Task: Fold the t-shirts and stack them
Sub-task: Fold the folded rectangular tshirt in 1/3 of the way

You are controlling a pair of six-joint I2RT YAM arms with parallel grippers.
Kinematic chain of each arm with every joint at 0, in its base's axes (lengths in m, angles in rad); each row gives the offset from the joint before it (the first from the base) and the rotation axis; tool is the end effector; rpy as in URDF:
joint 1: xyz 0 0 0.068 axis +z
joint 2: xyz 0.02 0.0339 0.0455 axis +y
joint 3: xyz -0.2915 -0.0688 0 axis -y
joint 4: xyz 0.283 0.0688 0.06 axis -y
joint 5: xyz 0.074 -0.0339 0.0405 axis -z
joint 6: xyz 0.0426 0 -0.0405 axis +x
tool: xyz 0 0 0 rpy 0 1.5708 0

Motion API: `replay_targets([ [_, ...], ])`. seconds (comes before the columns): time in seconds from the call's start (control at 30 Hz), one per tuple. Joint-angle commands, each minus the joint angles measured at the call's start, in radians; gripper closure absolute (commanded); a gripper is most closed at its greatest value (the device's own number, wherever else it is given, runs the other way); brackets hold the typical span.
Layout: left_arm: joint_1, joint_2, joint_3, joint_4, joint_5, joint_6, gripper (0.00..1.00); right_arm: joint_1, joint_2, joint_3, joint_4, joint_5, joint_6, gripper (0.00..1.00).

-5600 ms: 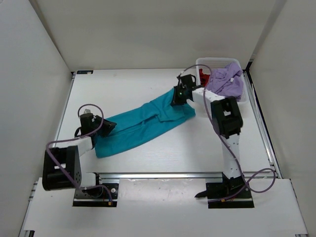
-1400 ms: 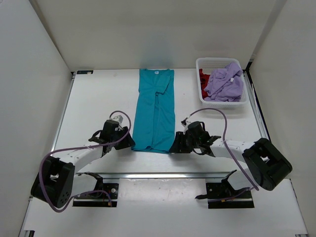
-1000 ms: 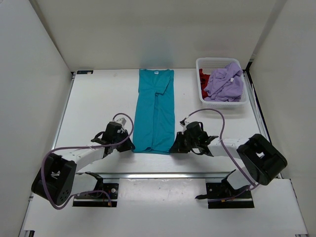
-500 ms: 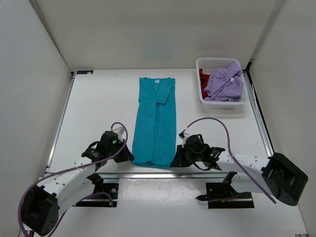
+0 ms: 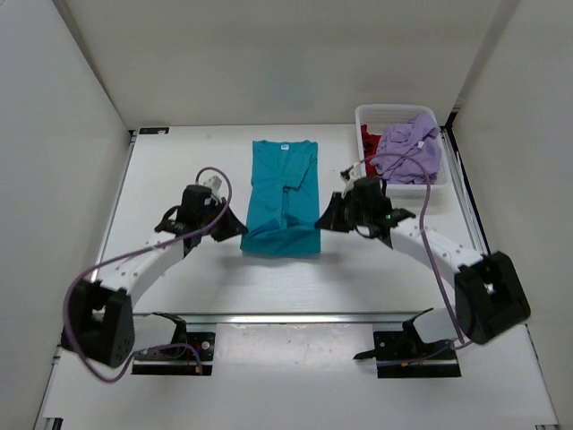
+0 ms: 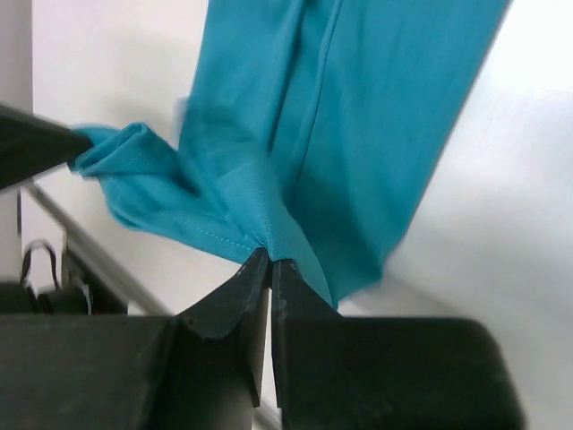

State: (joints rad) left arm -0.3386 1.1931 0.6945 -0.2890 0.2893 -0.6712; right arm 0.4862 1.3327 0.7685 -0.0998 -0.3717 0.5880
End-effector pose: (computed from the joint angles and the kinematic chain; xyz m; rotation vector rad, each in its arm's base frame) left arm 0.2513 -0.1014 0.2204 -0.2623 2.4603 -0.8082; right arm 0.2686 0.1595 0.2261 -0.0960 2.3710 0.9708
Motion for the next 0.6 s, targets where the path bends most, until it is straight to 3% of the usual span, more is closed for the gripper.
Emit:
replay_targets([
  [0.0,0.042,0.124,0.097,0.112,-0.012,-0.042,1.00,-0.076,0.144,0.168,0.003,-0.049,-0.118,1.00],
  [0.33,0.101,0.583,0.468,0.114,-0.064,-0.021,1.00,-0.202,0.557,0.561,-0.029,-0.134,-0.168,1.00],
  [0.57,0.138,0.776,0.634,0.134,-0.024,-0.044,0.90,-0.232,0.718,0.727,-0.087,-0.124,-0.185,1.00],
])
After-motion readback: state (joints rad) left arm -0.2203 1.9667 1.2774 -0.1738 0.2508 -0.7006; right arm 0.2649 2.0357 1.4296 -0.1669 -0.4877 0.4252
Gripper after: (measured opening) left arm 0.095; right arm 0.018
